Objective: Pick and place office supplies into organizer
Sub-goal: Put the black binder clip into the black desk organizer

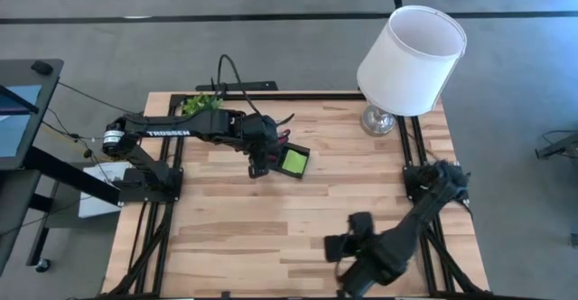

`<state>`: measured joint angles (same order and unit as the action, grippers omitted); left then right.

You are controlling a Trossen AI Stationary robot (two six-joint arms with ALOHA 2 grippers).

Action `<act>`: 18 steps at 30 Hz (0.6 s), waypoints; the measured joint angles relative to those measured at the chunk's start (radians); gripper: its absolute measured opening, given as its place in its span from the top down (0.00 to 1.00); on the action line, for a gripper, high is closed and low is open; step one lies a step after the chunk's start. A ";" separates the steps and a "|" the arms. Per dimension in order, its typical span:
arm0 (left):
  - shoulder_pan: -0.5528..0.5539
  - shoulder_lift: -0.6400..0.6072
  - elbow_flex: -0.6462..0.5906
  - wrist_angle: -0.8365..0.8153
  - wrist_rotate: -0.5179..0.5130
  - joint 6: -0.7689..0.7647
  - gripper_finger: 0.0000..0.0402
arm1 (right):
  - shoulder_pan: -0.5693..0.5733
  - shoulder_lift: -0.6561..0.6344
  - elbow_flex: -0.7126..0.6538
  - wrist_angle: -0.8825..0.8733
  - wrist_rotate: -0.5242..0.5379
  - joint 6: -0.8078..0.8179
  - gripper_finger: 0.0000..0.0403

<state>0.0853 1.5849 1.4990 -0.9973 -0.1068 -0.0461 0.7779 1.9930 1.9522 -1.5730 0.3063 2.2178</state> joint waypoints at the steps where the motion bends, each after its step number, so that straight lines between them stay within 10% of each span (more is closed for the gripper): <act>1: 0.000 -0.006 0.000 0.000 0.012 0.000 0.51 | 0.009 -0.032 -0.029 0.000 -0.011 0.007 0.73; 10: 0.000 -0.069 0.000 0.032 0.011 0.001 0.51 | 0.007 -0.330 -0.435 0.036 0.024 0.010 0.79; 18: -0.003 -0.075 0.000 0.021 0.037 -0.024 0.51 | -0.105 -0.260 -0.628 0.449 -0.082 -0.190 0.74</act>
<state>0.0818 1.5102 1.4986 -0.9761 -0.0694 -0.0697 0.6725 1.7330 1.3243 -1.1235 0.2247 2.0275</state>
